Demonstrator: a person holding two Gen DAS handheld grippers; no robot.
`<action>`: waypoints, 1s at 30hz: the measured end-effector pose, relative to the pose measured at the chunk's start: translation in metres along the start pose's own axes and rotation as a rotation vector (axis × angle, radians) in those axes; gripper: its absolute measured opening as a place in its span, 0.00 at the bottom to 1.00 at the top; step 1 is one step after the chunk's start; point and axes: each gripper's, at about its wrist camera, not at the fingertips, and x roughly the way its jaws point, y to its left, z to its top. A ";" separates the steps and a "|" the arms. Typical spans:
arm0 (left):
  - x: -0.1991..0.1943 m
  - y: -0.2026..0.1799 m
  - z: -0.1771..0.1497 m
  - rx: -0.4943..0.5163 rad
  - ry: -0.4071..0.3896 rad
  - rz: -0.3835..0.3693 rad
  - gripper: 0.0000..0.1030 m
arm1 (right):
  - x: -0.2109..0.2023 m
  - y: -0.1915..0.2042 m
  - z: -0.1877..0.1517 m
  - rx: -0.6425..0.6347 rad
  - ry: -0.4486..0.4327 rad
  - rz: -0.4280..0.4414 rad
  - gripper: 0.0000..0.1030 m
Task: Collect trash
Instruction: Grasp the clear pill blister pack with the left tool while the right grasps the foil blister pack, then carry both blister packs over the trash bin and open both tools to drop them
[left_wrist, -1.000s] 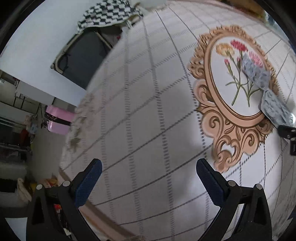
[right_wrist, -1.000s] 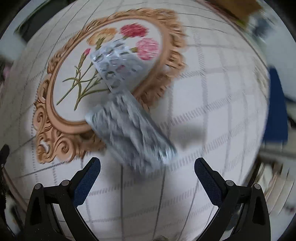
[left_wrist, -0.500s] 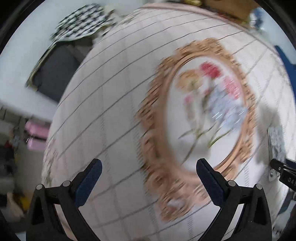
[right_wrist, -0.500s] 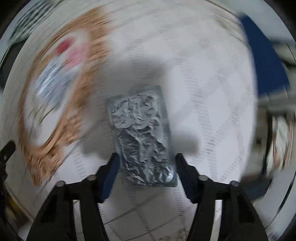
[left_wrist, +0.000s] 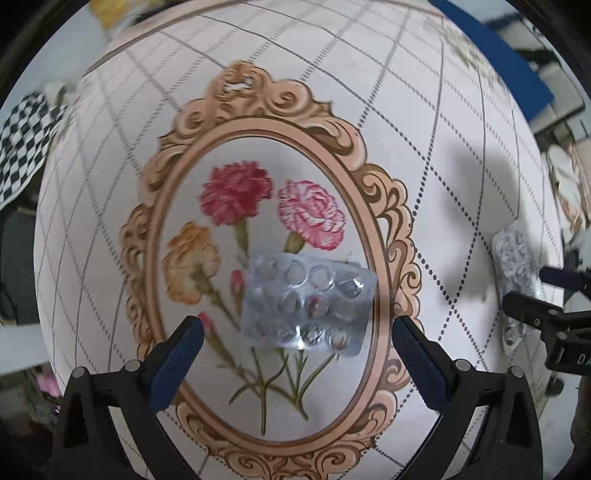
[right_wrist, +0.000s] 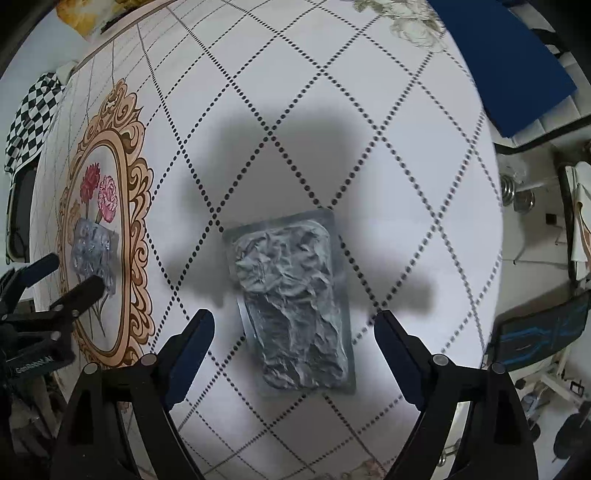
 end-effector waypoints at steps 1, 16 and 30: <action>0.004 -0.002 0.001 0.012 0.009 0.010 1.00 | 0.003 0.001 0.002 -0.014 -0.011 -0.004 0.87; -0.012 -0.002 -0.025 -0.088 -0.066 0.009 0.61 | 0.003 0.032 -0.040 -0.055 -0.103 -0.149 0.64; -0.068 -0.022 -0.116 -0.193 -0.163 0.036 0.61 | -0.040 0.028 -0.099 -0.041 -0.218 -0.085 0.65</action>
